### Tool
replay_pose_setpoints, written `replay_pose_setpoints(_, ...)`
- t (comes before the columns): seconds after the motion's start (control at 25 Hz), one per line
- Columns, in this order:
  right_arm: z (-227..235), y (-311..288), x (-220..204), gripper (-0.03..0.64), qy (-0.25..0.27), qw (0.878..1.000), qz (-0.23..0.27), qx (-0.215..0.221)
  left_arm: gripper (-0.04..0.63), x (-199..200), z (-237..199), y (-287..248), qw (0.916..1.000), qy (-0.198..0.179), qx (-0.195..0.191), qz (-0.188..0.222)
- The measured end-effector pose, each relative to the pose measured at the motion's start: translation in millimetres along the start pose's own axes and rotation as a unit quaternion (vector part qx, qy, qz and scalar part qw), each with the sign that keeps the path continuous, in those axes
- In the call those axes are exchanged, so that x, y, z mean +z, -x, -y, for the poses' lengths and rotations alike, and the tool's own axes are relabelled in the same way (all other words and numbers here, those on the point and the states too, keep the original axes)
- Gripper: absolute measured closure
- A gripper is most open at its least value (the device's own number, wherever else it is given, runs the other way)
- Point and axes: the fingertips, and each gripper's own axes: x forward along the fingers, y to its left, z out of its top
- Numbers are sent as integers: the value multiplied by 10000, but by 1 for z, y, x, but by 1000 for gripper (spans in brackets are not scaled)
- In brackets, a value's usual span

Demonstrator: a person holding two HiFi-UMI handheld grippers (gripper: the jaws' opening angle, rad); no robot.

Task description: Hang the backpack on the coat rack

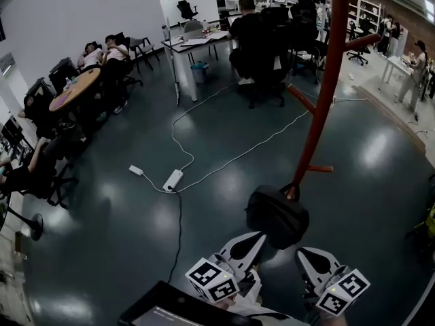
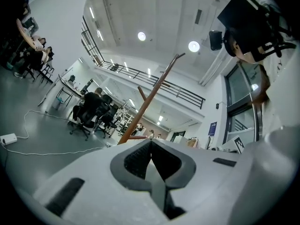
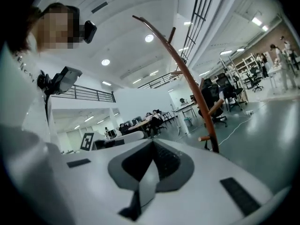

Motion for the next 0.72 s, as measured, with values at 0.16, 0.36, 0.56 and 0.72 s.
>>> replay_pose_setpoints(0.16, -4, -1, 10, 600, 442, 9989, -16, -134, 586, 9, 1, -1, 9999, -92, -41, 62)
replay_pose_setpoints(0.36, -1, 0, 11, 600, 447, 9986, -29, -282, 586, 12, -3, -1, 10000, -19, 40, 34)
replay_pose_setpoints(0.56, 13, 20, -4, 600, 240, 9979, -54, -592, 586, -3, -1, -8, 9998, 155, -59, -70)
replay_pose_setpoints(0.72, 29, 34, -17, 600, -117, 9965, -107, -819, 586, -18, 6, -13, 9994, 186, -196, -194)
